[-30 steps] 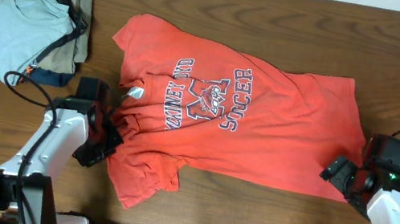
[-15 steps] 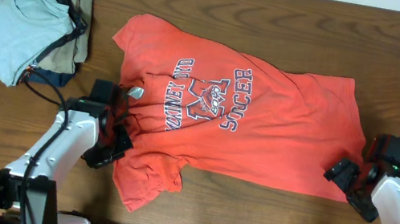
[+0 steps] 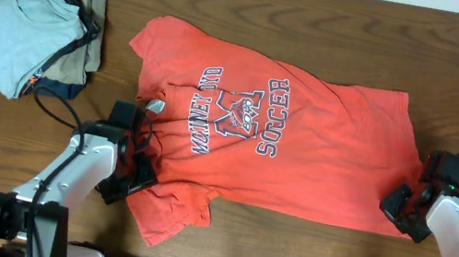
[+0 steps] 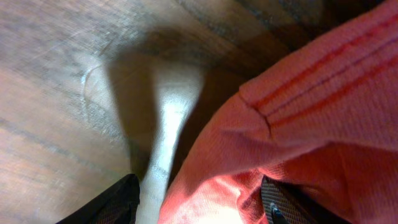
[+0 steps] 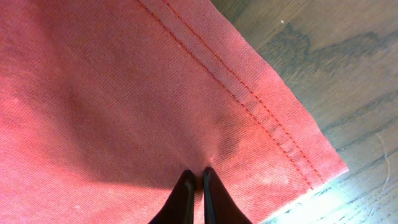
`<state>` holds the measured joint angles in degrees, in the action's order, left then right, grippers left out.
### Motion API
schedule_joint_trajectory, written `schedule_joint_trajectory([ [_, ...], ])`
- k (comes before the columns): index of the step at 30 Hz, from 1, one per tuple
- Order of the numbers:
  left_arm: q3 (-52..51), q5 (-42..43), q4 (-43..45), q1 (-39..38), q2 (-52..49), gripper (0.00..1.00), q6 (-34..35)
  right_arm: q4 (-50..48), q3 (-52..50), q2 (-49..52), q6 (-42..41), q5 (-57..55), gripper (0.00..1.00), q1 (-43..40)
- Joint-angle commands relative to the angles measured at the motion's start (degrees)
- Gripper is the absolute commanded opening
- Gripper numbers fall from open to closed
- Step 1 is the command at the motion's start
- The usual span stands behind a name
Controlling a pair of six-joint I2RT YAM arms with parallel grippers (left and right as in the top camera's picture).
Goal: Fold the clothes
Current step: 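Grasp the shirt's bottom corners with both grippers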
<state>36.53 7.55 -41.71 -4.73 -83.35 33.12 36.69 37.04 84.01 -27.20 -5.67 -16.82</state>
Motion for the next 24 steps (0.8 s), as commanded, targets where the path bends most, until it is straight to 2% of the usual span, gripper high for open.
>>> schedule_joint_trajectory([
  [1,-1.4,1.8,1.9,-0.2,0.2,0.65,-0.1,0.3,0.0,1.0,-0.2,-1.4,0.05,-0.5],
  [5,-2.2,6.1,4.1,-0.4,0.2,0.65,-0.2,0.3,0.0,1.0,-0.2,-1.4,0.08,-0.5],
  [10,-2.2,8.0,4.9,-1.1,0.2,0.65,-2.8,0.3,0.0,1.0,-0.2,-1.4,0.09,-0.5],
  [17,-2.2,9.9,5.9,-1.1,0.2,0.63,-2.9,0.3,0.0,1.0,-0.2,-1.4,0.09,-0.5],
  [20,-2.3,10.2,7.2,-1.6,0.2,0.50,-2.9,0.3,0.0,1.0,-0.2,-1.4,0.09,-0.5],
  [24,-2.4,9.9,9.0,-2.9,0.2,0.19,-2.9,0.5,0.0,1.0,0.1,-1.3,0.09,-0.5],
])
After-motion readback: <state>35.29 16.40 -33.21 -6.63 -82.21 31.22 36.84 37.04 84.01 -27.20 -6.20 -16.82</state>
